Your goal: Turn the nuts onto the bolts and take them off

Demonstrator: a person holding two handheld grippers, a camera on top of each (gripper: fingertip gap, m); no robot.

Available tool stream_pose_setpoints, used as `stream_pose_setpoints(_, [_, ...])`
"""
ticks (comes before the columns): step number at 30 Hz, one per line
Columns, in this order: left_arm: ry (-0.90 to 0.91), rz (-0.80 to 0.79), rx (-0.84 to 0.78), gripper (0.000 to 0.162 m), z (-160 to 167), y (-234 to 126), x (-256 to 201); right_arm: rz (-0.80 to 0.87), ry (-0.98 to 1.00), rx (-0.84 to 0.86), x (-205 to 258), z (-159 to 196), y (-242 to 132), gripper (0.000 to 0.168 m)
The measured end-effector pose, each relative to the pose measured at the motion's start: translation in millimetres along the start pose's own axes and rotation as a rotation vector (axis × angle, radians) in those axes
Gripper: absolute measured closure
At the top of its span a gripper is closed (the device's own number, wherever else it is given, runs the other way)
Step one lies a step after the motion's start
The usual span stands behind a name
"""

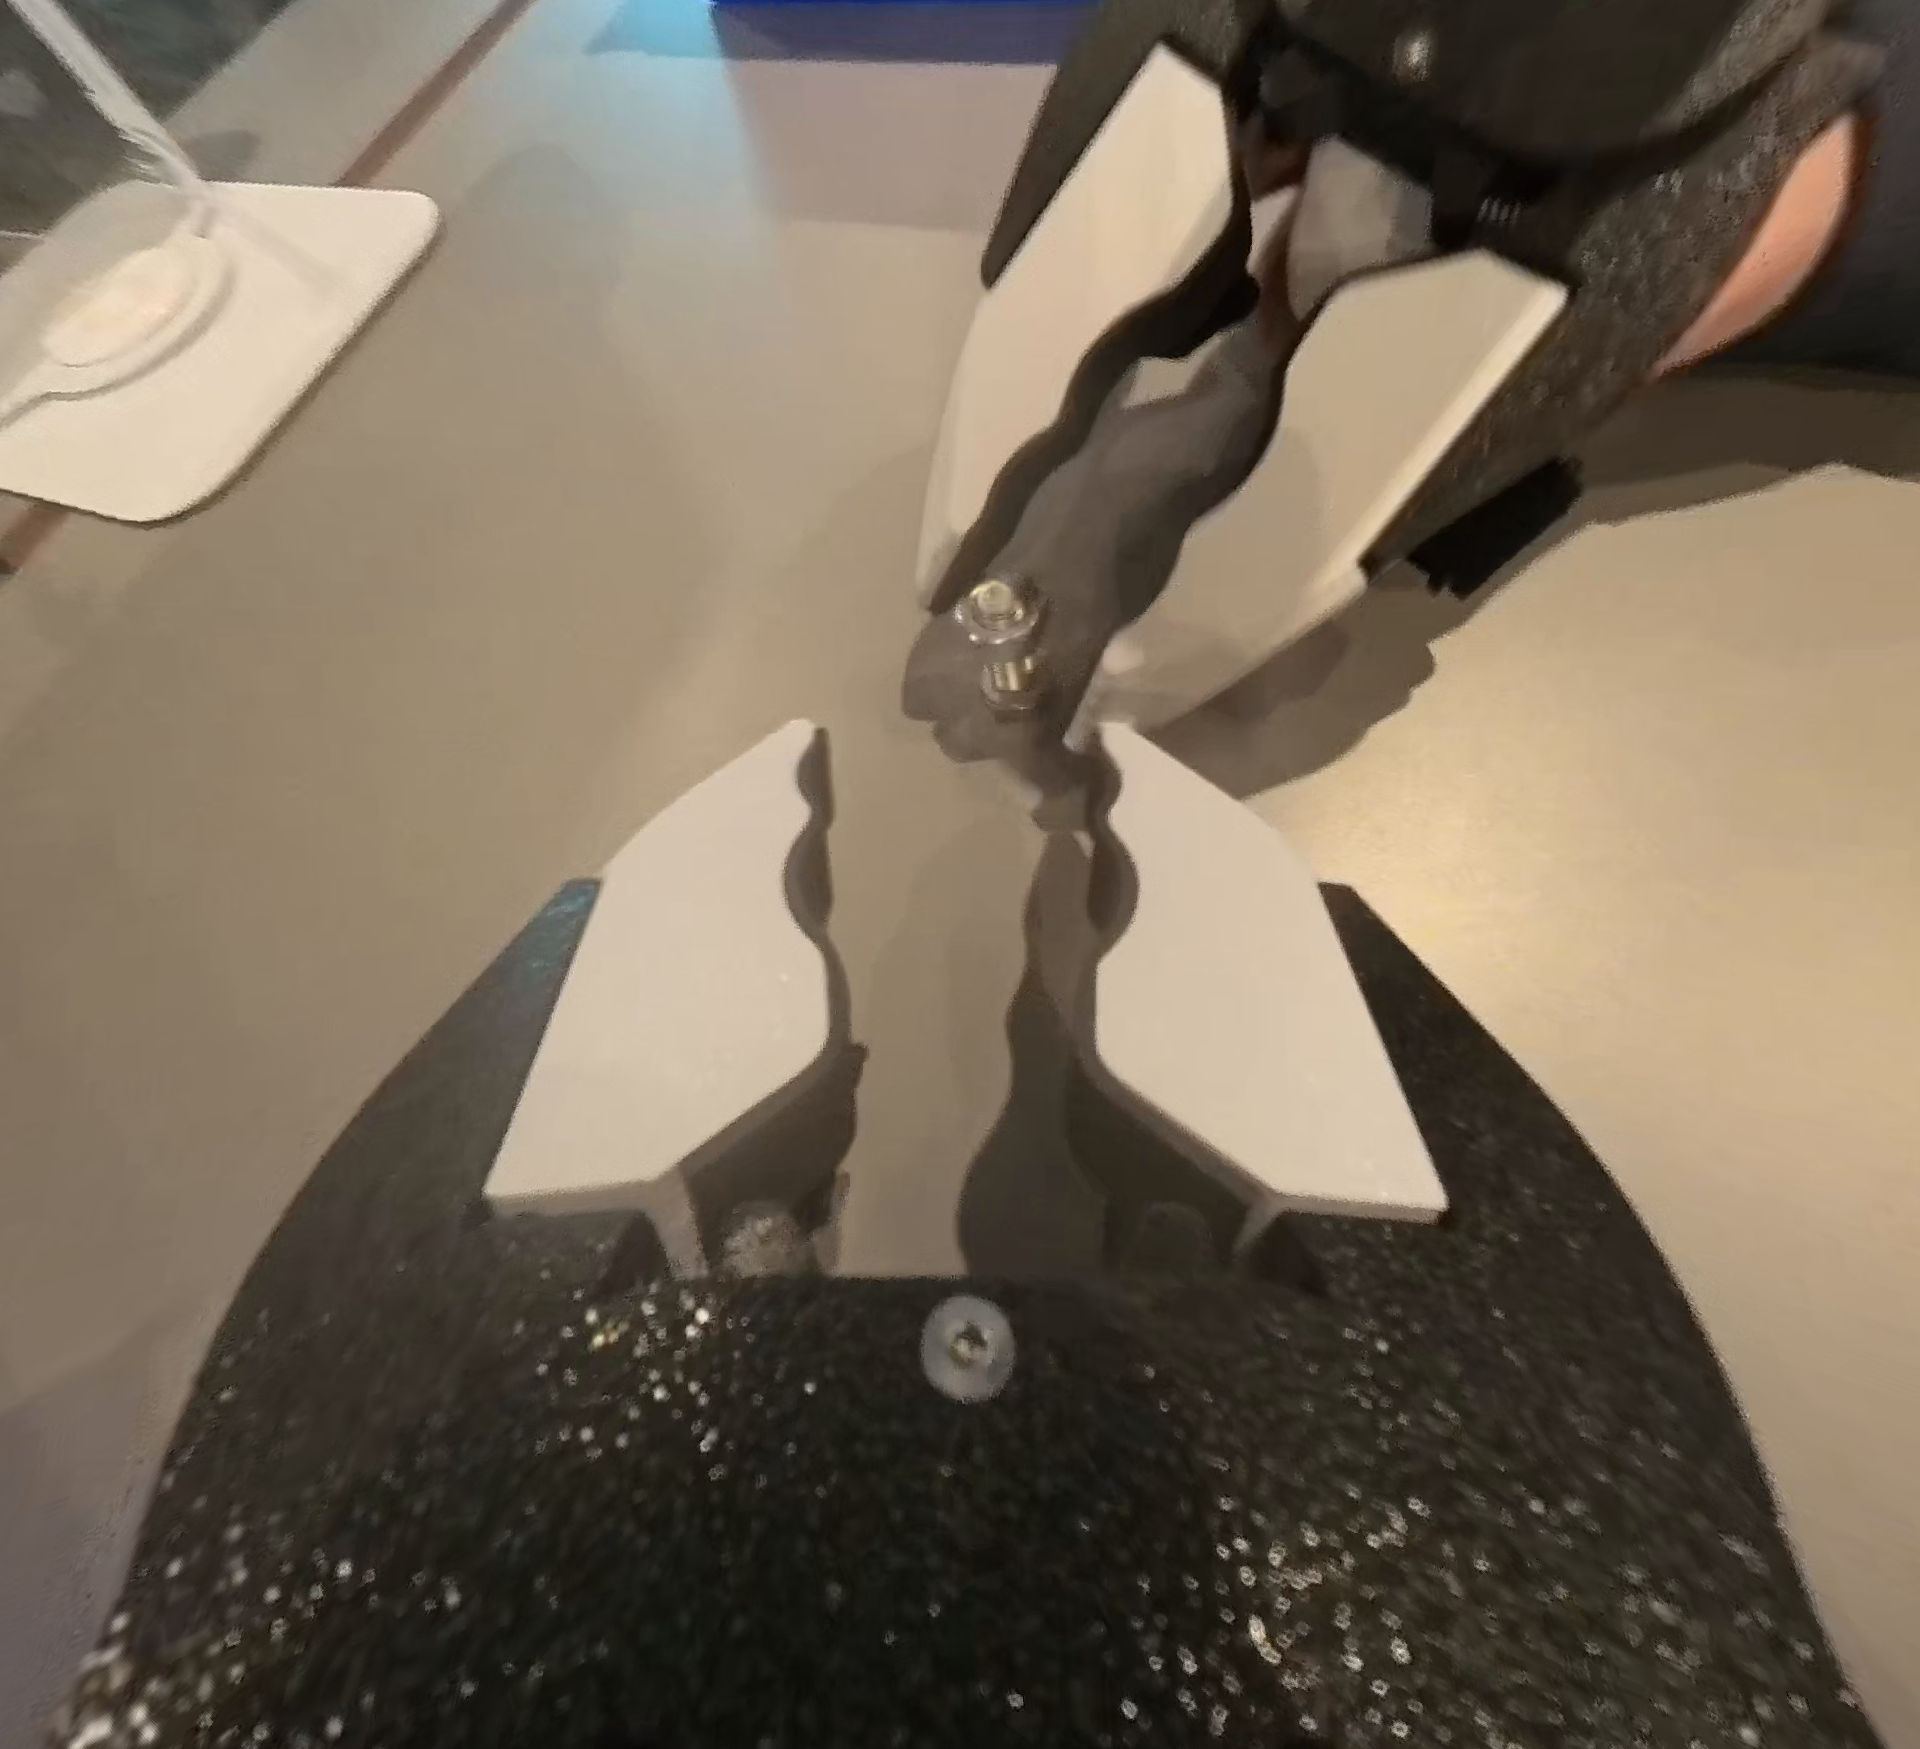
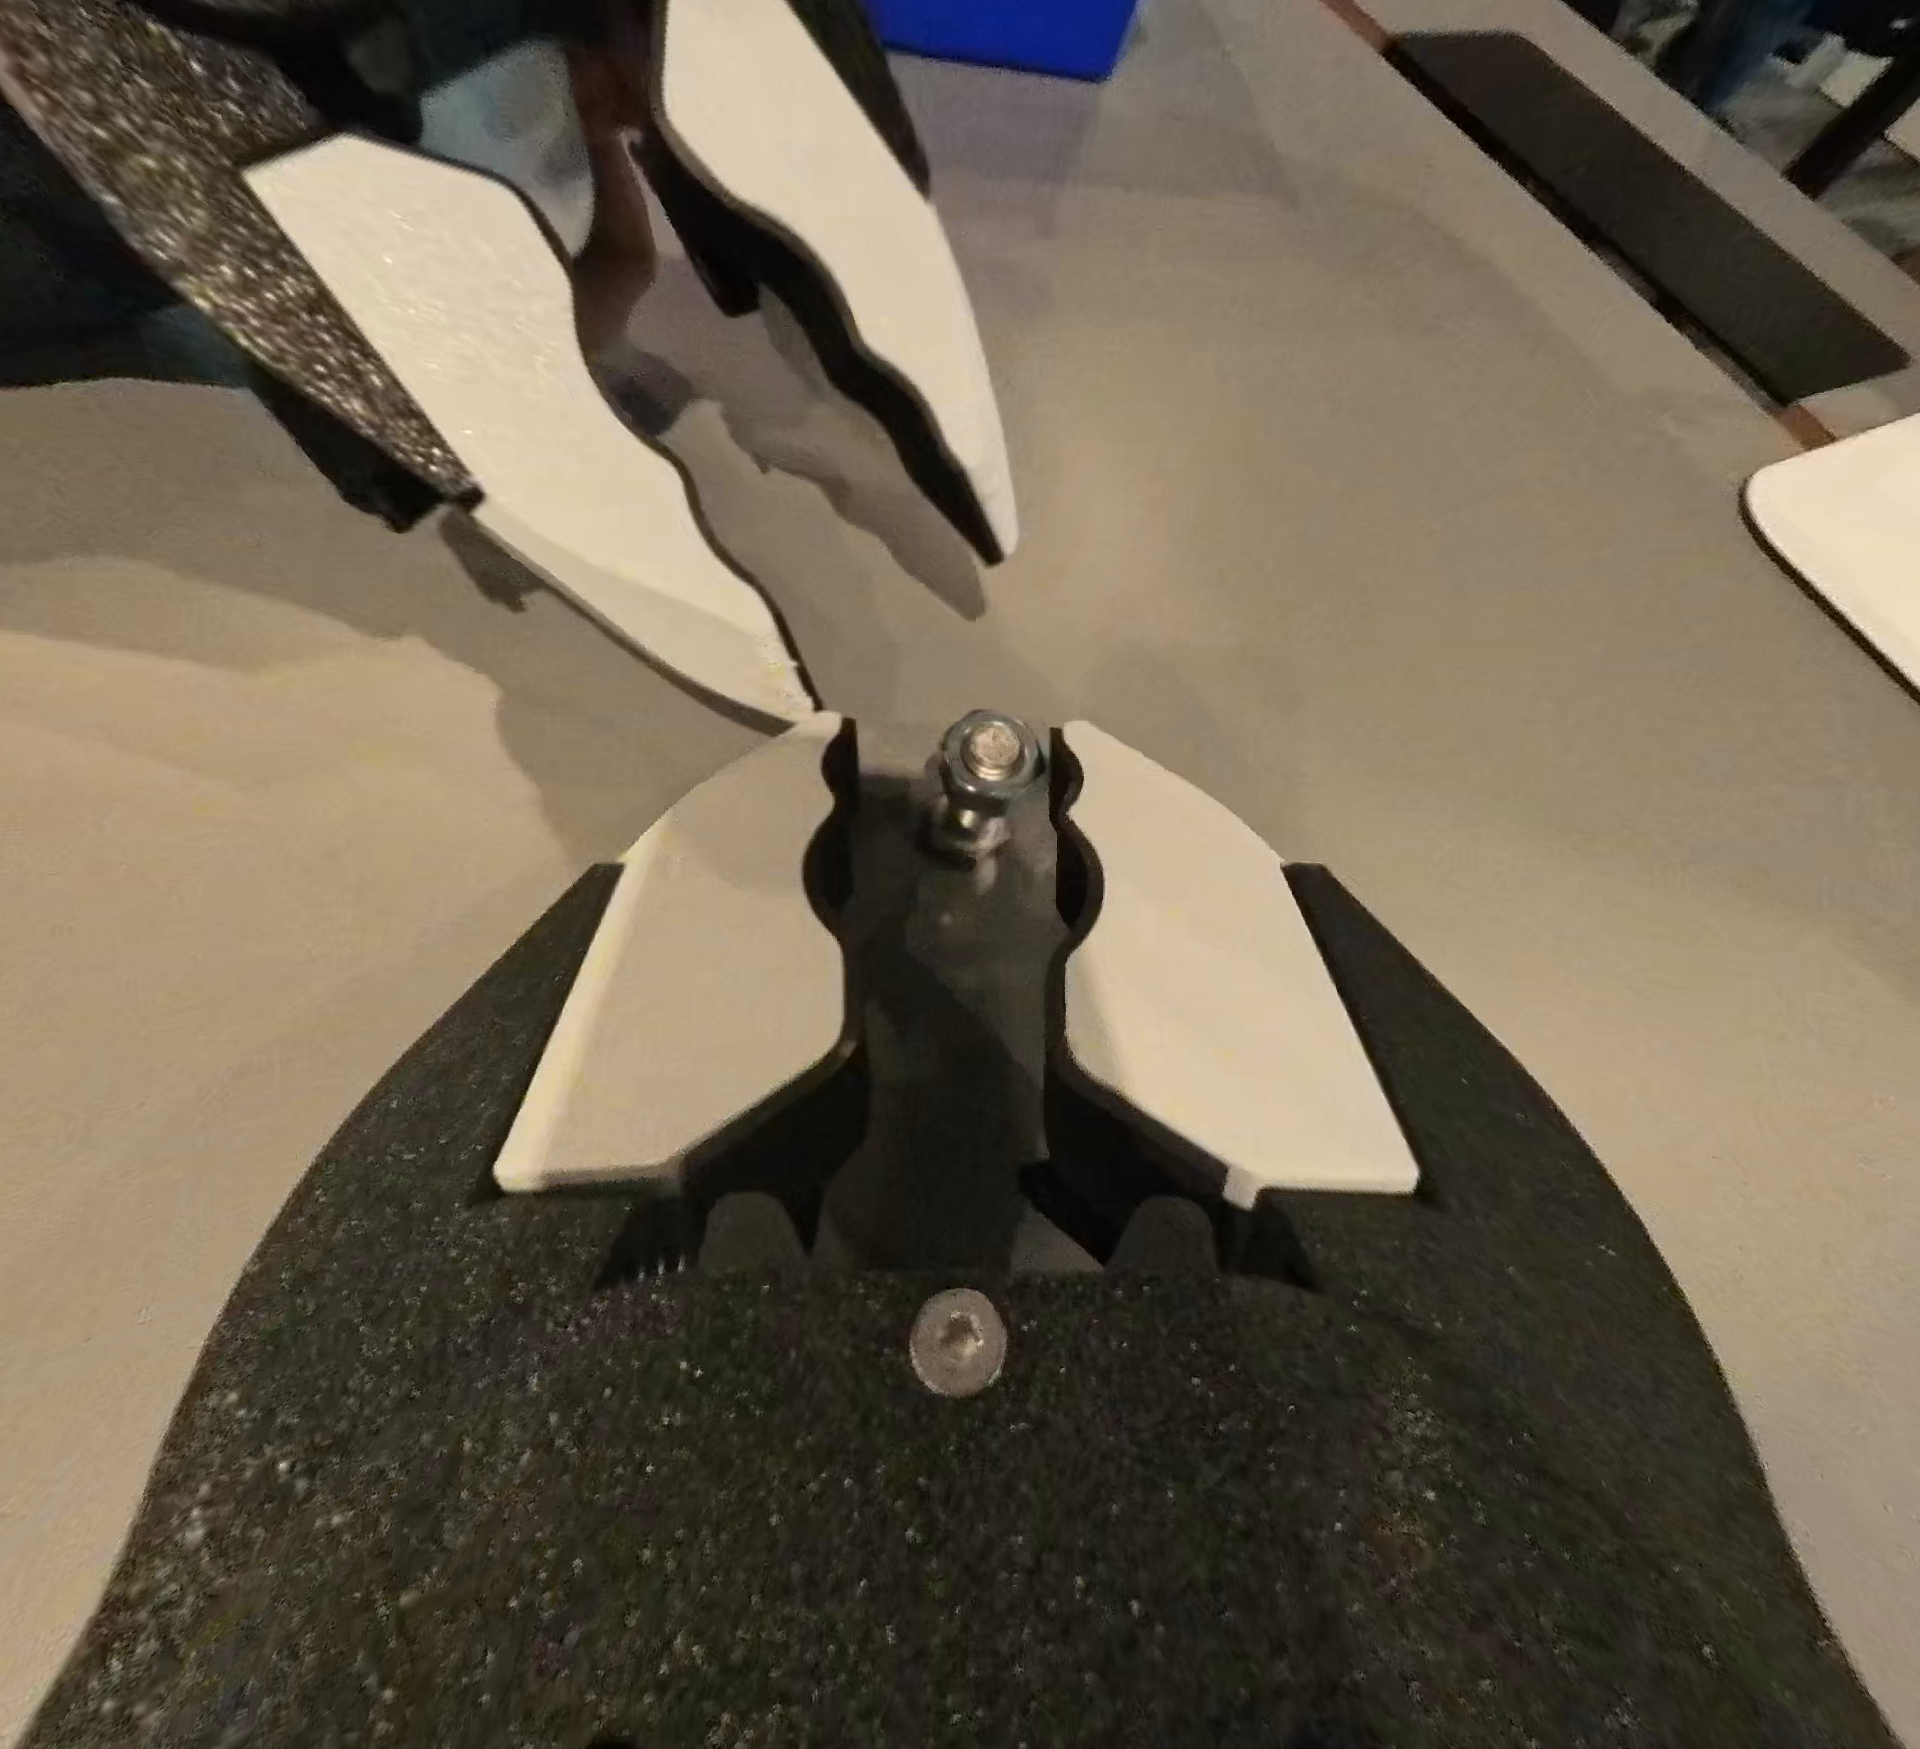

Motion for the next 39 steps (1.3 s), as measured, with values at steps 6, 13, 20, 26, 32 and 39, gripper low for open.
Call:
stream_pose_setpoints(6, [0.047,-0.015,0.069,0.116,9,13,-5,-0.035,0.109,-0.035,-8,2,-7,0.136])
stream_pose_setpoints(13, [-0.013,0.010,0.072,0.109,10,13,-5,-0.039,0.107,0.045,-9,8,2,0.145])
stream_pose_setpoints(20, [-0.012,0.004,0.049,0.107,6,10,-5,-0.032,0.034,0.029,-5,4,0,0.149])
stream_pose_setpoints(26, [-0.044,-0.028,-0.068,0.107,-20,-3,-5,-0.078,0.074,-0.078,-3,-8,-26,0.149])
stream_pose_setpoints(32, [-0.030,-0.077,-0.115,0.108,-42,-4,-18,-0.060,0.099,-0.204,-2,-24,-78,0.150])
stream_pose_setpoints(39, [0.002,-0.067,-0.101,0.108,-56,10,-42,-0.020,0.073,-0.305,-2,-45,-179,0.150])
Point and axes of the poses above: each gripper's, where its closed fingertips meet, y out along the fingers, z out of its underside, x = y × z across the jaws, the point moved 3 cm from there along -y, back along the fingers, and after that the axes turned 12 degrees about -z, right-handed, at the moved point
